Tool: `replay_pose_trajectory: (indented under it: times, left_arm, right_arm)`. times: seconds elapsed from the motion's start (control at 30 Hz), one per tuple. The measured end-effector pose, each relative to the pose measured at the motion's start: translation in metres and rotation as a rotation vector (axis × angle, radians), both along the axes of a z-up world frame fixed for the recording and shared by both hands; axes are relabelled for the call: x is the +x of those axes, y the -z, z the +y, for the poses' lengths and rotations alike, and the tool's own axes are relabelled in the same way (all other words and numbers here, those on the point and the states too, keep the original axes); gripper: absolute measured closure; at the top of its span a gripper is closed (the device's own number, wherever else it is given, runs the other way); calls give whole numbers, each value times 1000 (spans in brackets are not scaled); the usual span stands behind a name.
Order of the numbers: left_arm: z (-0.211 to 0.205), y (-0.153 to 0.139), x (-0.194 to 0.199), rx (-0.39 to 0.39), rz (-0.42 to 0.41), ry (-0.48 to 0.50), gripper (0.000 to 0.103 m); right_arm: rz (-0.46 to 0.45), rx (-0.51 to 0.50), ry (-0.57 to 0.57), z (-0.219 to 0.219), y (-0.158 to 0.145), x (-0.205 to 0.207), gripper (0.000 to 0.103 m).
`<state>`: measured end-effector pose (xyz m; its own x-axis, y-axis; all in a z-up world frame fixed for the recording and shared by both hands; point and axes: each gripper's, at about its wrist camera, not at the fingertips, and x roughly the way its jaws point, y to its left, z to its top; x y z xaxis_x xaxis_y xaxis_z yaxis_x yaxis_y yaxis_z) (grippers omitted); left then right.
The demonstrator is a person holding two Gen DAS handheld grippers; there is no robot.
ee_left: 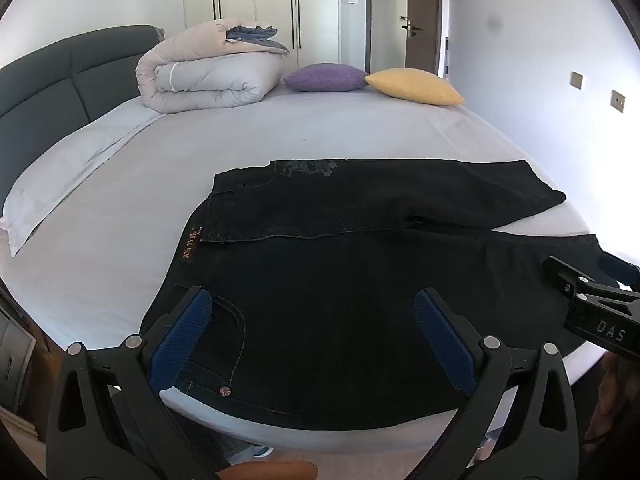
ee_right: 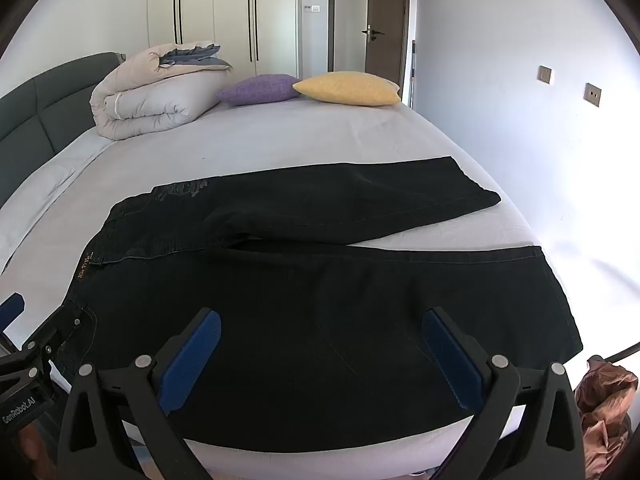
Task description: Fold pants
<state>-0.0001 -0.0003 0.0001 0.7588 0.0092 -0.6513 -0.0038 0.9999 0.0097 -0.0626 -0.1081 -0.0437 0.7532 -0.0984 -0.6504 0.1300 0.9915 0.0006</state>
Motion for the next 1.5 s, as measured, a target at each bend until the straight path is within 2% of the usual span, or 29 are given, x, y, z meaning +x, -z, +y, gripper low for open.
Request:
replay_pose_trajectory:
  times: [1.5]
  left_arm:
    - [-1, 7, 1, -5, 8, -5, 0]
  right_arm:
    - [15, -8, -10, 9, 12, 4, 0]
